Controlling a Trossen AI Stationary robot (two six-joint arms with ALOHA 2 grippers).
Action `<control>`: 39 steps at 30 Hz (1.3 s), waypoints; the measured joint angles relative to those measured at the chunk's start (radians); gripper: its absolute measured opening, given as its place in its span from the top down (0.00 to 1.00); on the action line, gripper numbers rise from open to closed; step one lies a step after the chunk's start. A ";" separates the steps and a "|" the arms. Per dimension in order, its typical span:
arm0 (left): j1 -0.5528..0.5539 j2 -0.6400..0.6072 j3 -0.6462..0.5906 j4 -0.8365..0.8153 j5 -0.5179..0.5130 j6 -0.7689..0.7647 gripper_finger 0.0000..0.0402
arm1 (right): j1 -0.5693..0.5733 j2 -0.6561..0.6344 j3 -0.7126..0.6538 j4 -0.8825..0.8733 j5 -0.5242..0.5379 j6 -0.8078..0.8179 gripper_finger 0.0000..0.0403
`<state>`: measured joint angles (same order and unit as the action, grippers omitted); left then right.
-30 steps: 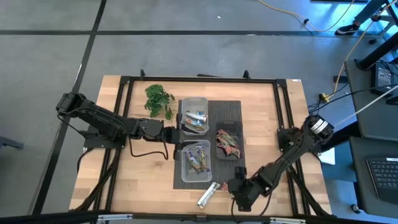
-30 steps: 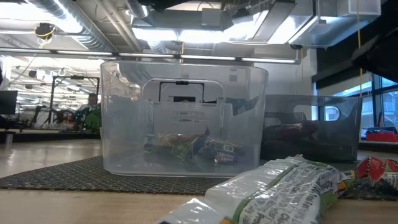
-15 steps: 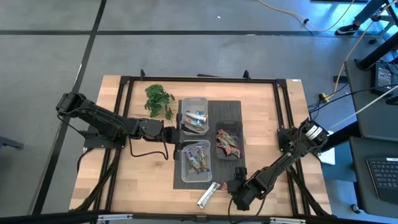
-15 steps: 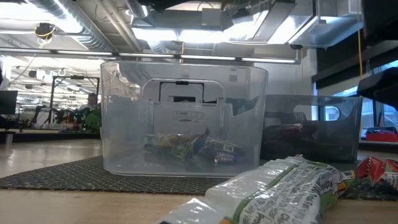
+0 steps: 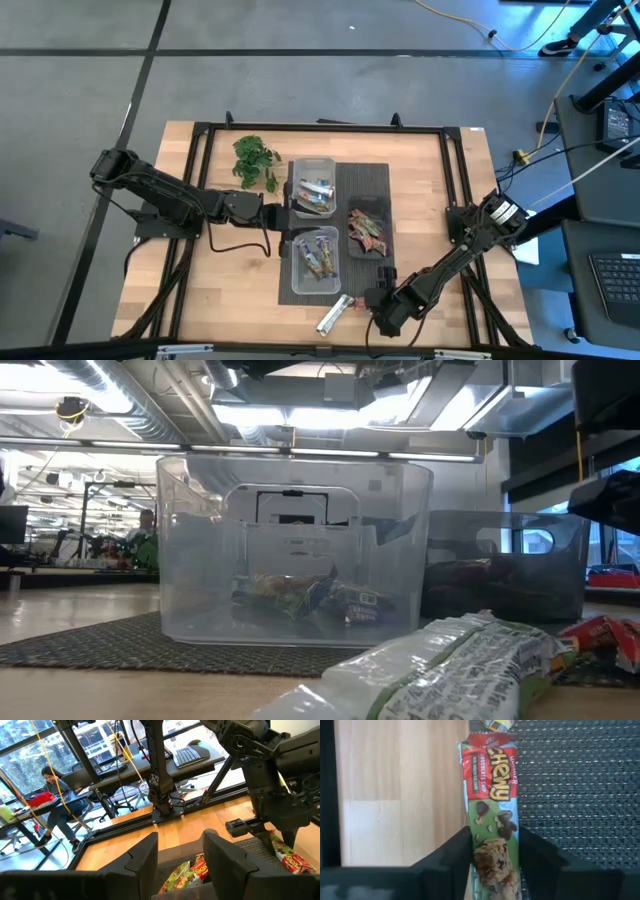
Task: Pick and place Granola Bars by type
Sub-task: Put the red granola bar into the black bin
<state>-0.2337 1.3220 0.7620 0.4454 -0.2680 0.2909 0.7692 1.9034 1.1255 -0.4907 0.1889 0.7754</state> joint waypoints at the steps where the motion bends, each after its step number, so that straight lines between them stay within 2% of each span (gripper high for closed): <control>1: 0.000 0.000 0.000 0.000 0.000 0.000 0.63 | 0.000 0.000 0.003 -0.003 -0.002 -0.003 0.63; 6: 0.000 0.000 0.000 0.000 0.000 0.000 0.63 | 0.002 0.003 0.052 -0.064 -0.022 -0.036 0.68; 15: 0.000 0.000 0.000 0.000 0.000 0.000 0.63 | 0.001 0.002 0.169 -0.278 0.010 -0.040 0.69; 20: 0.000 0.000 0.000 0.000 0.000 0.001 0.63 | 0.000 0.002 0.274 -0.528 0.124 0.039 0.69; 24: 0.000 0.000 0.000 0.000 0.000 0.001 0.63 | -0.001 0.000 0.362 -0.774 0.283 0.132 0.69; 27: 0.000 0.000 0.000 0.000 0.000 0.003 0.62 | -0.006 0.000 0.397 -0.882 0.386 0.193 0.69; 31: 0.000 0.000 0.000 0.000 0.000 0.003 0.62 | -0.044 -0.001 0.390 -0.920 0.459 0.240 0.69; 39: 0.000 0.000 0.000 0.000 0.000 0.002 0.63 | -0.183 -0.001 0.293 -0.916 0.462 0.187 0.69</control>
<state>-0.2337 1.3220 0.7620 0.4454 -0.2684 0.2930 0.5863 1.9022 1.4187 -1.4066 0.6508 0.9629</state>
